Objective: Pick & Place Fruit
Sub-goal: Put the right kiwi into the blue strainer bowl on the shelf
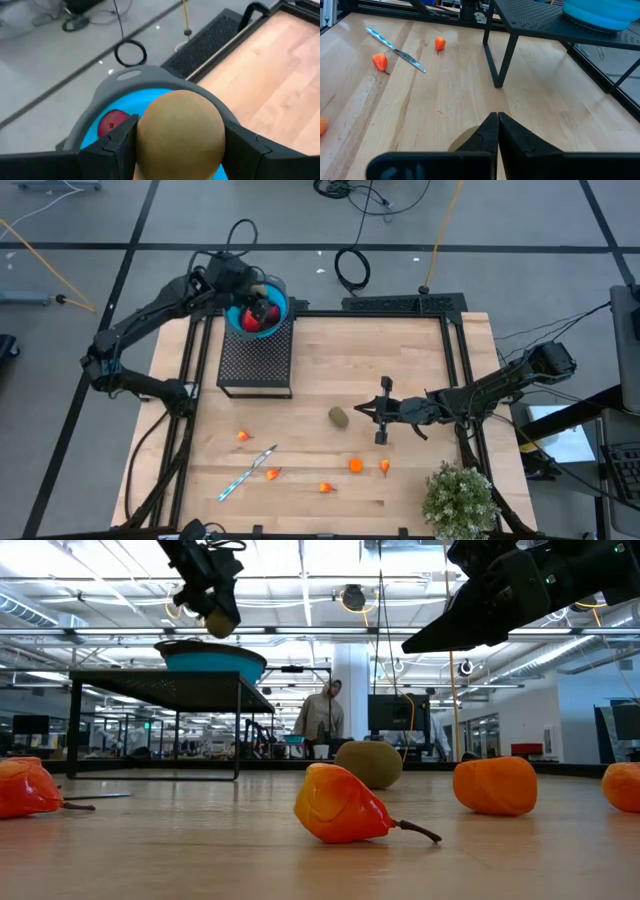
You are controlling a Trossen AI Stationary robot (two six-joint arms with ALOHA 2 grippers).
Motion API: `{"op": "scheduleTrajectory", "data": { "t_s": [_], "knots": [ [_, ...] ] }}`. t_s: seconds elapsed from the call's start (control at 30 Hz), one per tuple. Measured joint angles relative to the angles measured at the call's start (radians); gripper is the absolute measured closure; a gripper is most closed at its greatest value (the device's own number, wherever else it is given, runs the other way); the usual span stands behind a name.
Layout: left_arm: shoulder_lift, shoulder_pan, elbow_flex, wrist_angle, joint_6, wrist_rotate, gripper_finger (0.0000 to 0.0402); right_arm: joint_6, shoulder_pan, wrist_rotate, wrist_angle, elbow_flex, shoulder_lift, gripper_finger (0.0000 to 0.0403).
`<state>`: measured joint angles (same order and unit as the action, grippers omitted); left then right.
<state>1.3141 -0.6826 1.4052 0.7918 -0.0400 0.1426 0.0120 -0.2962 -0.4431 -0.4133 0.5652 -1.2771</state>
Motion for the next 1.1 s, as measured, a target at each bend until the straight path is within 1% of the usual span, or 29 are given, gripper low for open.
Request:
{"op": "scheduleTrajectory", "data": {
  "t_s": [0.1, 0.23, 0.3, 0.53, 0.7, 0.93, 1.1],
  "knots": [
    [0.034, -0.015, 0.024, 0.052, 0.007, -0.045, 0.0183, -0.001, 0.0, 0.0, 0.0, 0.0, 0.0, 0.0402],
    [0.076, -0.024, 0.048, 0.08, 0.012, -0.128, 0.0183, -0.001, 0.0, 0.0, 0.0, 0.0, 0.0, 0.0402],
    [0.094, -0.03, 0.048, 0.082, 0.012, -0.143, 0.0183, -0.001, 0.0, 0.0, 0.0, 0.0, 0.0, 0.0402],
    [0.14, -0.031, 0.048, 0.082, 0.011, -0.147, 0.0183, 0.001, 0.0, 0.0, 0.0, 0.0, 0.0, 0.0403],
    [0.146, -0.029, 0.048, 0.087, 0.004, -0.149, 0.0183, 0.001, 0.0, 0.0, 0.0, 0.0, 0.0, 0.0403],
    [0.147, -0.029, 0.048, 0.151, -0.013, -0.153, 0.0183, 0.001, 0.0, 0.0, 0.0, 0.0, 0.0, 0.0403],
    [0.147, -0.029, 0.048, 0.157, -0.02, -0.153, 0.0183, -0.007, 0.0, 0.0, 0.0, 0.0, 0.0, 0.0403]
  ]
}}
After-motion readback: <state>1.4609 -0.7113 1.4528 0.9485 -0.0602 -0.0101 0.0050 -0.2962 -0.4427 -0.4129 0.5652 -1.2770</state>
